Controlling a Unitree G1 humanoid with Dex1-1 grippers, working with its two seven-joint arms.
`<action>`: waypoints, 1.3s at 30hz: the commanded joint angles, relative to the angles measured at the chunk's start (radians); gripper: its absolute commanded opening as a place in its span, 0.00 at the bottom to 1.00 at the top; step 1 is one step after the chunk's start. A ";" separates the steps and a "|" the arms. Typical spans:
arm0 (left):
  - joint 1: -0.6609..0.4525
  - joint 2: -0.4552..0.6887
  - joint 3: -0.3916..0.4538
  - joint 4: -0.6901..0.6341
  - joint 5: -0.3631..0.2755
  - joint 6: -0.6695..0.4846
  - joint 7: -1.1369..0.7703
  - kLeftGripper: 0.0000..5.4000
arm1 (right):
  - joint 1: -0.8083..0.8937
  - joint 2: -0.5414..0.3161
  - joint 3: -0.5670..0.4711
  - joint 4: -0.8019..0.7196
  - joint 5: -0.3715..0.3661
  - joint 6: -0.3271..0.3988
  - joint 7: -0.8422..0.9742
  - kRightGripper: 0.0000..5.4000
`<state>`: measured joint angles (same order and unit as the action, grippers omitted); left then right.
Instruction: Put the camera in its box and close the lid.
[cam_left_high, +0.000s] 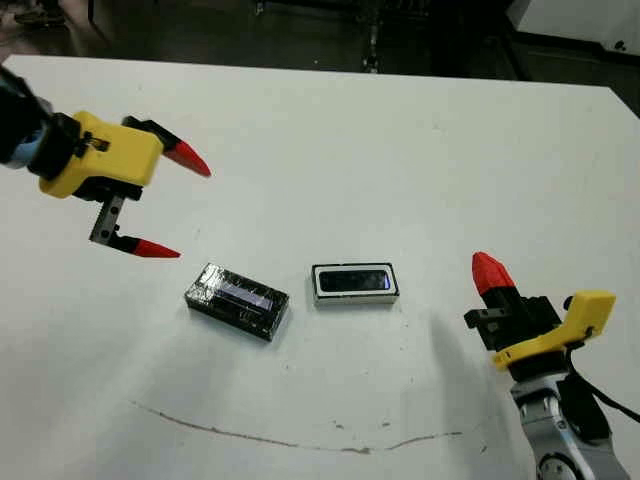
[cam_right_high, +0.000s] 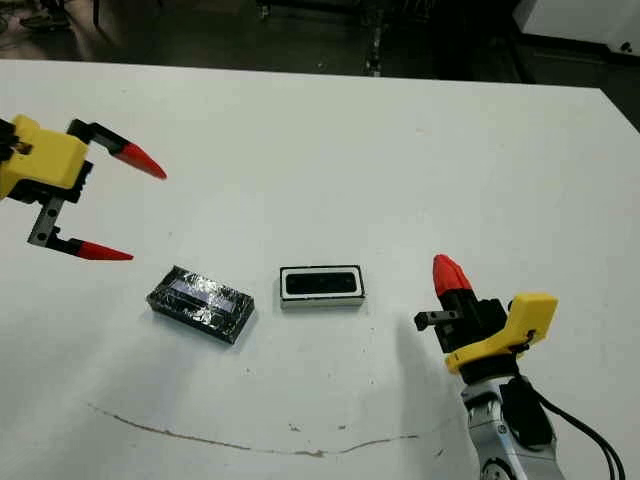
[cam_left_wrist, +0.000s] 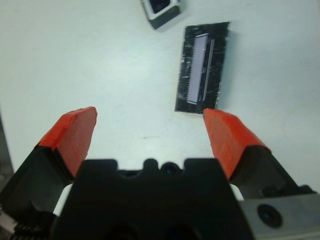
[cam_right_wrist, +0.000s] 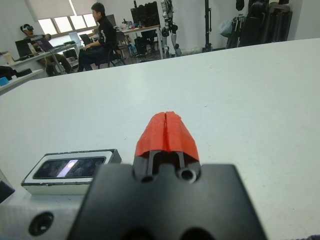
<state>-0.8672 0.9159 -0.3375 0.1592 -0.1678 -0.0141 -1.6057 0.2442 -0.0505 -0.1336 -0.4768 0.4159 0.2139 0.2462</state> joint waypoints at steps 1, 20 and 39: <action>-0.012 -0.019 -0.048 0.027 -0.061 0.020 -0.009 1.00 | 0.007 -0.010 -0.001 0.004 -0.005 0.003 -0.014 0.00; 0.059 -0.117 -0.113 -0.015 -0.100 0.377 0.008 1.00 | 0.013 -0.012 0.014 0.001 0.007 0.010 -0.030 0.00; 0.105 -0.173 -0.148 -0.101 0.048 0.346 0.029 1.00 | 0.017 -0.015 0.019 -0.003 0.002 0.015 -0.034 0.00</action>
<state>-0.7790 0.7424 -0.4862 0.0765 -0.1333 0.3393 -1.5837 0.2508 -0.0500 -0.1112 -0.4802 0.4194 0.2160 0.2161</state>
